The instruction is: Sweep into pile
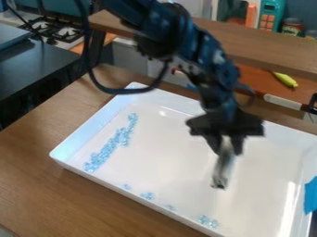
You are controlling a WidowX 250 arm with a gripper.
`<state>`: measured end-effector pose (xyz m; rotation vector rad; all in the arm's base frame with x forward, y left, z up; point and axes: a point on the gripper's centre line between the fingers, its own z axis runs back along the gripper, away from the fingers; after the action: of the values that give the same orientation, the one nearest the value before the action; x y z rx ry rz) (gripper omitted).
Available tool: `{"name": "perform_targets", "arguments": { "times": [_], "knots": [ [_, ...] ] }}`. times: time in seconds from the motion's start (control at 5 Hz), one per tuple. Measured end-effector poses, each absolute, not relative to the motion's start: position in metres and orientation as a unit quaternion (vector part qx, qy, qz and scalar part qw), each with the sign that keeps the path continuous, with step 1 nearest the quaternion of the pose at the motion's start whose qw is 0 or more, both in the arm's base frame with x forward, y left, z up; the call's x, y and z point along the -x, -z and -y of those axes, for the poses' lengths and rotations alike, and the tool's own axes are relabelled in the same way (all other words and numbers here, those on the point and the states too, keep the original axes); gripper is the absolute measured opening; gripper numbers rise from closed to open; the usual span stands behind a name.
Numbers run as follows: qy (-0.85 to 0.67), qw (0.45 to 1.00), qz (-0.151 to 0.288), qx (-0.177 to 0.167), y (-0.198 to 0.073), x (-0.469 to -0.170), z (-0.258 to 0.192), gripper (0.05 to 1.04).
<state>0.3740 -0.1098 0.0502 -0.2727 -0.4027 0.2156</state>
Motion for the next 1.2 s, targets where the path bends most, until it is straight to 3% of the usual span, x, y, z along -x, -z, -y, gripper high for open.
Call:
{"name": "perform_targets", "arguments": {
  "times": [0.4, 0.6, 0.8, 1.2],
  "knots": [
    [-0.056, 0.968, 0.211, 0.126, -0.012, -0.35, 0.161, 0.374],
    [-0.042, 0.965, 0.228, 0.12, 0.008, -0.345, 0.164, 0.374],
    [-0.032, 0.962, 0.244, 0.119, 0.01, -0.343, 0.162, 0.374],
    [-0.046, 0.969, 0.22, 0.098, 0.011, -0.335, 0.106, 0.374]
  ]
}}
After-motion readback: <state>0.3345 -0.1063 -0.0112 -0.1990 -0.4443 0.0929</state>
